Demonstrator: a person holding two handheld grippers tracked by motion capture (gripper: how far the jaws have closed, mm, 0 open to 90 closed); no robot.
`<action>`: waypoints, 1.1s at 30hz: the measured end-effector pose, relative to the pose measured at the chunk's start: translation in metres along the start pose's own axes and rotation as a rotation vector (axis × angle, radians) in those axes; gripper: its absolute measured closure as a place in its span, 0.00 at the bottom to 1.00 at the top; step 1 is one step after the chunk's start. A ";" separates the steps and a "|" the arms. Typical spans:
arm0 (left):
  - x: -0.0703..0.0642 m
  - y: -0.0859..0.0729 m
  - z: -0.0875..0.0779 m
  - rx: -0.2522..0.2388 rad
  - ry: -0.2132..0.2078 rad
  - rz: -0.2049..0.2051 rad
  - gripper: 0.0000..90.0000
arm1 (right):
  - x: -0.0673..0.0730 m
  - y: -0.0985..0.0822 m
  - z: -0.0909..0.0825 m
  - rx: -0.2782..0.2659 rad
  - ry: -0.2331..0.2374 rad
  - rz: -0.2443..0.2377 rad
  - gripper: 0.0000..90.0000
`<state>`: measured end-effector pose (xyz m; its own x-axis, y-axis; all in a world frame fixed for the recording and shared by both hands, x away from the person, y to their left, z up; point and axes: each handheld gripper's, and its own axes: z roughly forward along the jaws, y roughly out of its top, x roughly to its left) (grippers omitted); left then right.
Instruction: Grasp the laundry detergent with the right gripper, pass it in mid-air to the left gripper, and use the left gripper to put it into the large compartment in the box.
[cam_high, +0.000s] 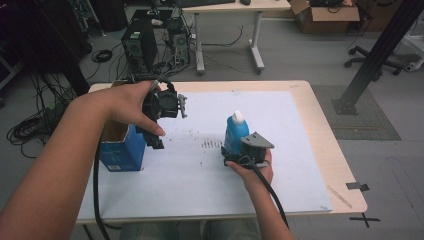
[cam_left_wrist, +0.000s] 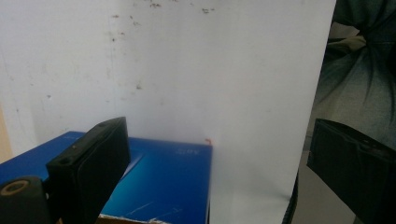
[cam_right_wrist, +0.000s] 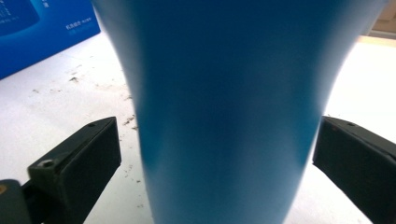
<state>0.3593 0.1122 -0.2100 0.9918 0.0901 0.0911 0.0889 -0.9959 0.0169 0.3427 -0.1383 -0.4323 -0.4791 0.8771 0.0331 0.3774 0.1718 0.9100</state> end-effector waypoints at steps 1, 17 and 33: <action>0.000 0.000 0.000 -0.001 0.000 -0.001 0.07 | 0.000 0.000 0.000 -0.013 -0.001 0.002 0.04; 0.000 0.000 -0.001 0.003 -0.001 -0.002 0.07 | 0.002 -0.001 0.001 -0.033 -0.006 -0.002 0.11; 0.000 0.000 -0.001 0.003 0.000 -0.002 0.07 | 0.004 -0.001 0.001 -0.044 -0.009 -0.009 0.19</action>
<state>0.3587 0.1123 -0.2094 0.9916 0.0922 0.0911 0.0913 -0.9957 0.0138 0.3408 -0.1345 -0.4337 -0.4748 0.8798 0.0216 0.3381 0.1597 0.9275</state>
